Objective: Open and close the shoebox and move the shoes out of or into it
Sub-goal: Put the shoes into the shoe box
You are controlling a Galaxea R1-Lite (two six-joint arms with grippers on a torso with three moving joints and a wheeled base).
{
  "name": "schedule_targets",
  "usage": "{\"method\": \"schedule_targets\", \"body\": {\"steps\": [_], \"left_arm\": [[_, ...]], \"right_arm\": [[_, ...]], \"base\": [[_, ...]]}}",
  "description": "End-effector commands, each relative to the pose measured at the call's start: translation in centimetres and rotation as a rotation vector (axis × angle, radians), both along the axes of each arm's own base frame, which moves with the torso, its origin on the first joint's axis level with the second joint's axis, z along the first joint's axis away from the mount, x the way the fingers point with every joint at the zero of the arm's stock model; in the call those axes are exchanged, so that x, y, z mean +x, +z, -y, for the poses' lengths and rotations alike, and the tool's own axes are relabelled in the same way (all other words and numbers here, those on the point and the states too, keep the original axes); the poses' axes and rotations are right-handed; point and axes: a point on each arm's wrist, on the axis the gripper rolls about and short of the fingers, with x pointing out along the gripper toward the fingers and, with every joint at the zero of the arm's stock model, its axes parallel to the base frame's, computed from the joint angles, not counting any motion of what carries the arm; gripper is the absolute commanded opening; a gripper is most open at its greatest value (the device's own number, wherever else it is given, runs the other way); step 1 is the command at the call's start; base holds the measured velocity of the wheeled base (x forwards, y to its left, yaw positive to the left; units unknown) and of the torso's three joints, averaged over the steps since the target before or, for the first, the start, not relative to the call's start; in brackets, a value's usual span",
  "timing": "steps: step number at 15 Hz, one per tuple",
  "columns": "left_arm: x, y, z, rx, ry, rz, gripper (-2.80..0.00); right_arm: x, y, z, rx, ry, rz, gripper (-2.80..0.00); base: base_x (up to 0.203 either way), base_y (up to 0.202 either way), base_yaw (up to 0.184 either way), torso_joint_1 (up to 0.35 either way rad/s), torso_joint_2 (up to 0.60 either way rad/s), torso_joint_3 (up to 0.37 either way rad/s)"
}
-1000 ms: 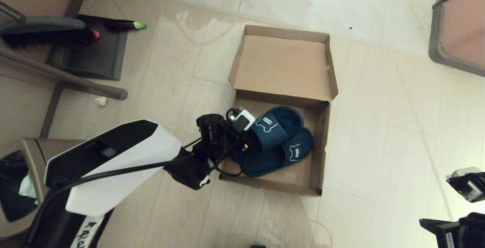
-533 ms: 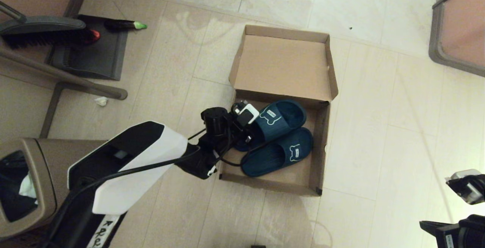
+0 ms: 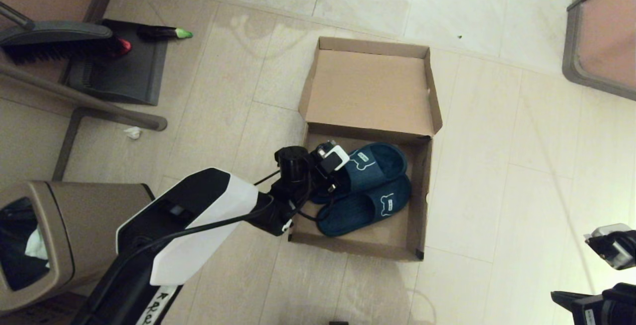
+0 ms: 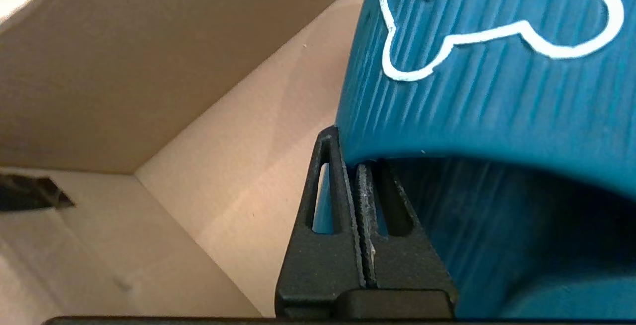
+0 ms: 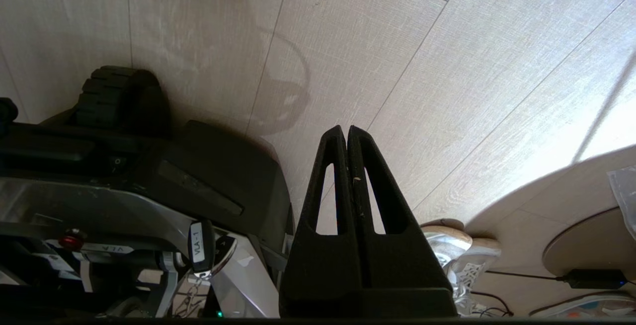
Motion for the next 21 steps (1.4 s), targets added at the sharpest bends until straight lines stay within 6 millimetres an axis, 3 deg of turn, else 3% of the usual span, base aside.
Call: {"method": "schedule_targets", "body": {"steps": [1,9,13,17,18,21], "left_arm": [[0.6,-0.8,0.4,-0.001,0.000,0.018,-2.80],[0.8,0.0,0.1,-0.009,0.010,0.026,-2.80],[1.8,1.5,-2.3,0.022,0.104,0.055,-2.80],[1.5,1.3,-1.7,0.032,0.090,0.040,-2.80],[1.3,1.2,-1.4,0.033,0.086,0.038,0.00],[1.0,1.3,-1.1,0.030,0.072,0.036,0.00]], "right_arm": [[0.0,0.0,0.0,0.000,0.000,0.001,-2.80],[0.0,0.1,0.0,0.001,0.000,0.004,-2.80],[0.0,0.1,0.0,0.002,0.001,0.005,-2.80],[-0.1,0.1,0.0,0.001,-0.001,0.008,-2.80],[-0.2,0.1,0.0,0.002,-0.001,0.013,-2.80],[-0.3,-0.1,0.1,0.000,-0.001,0.006,-2.80]], "base": [[0.000,0.000,0.000,0.000,0.00,0.000],[0.000,0.000,0.000,0.000,0.00,0.000],[0.000,0.000,0.000,0.000,0.00,0.000],[0.000,0.000,0.000,0.000,0.00,0.000],[0.000,0.000,0.000,0.000,0.00,0.000],[0.000,0.000,0.000,0.000,0.00,0.000]]}}
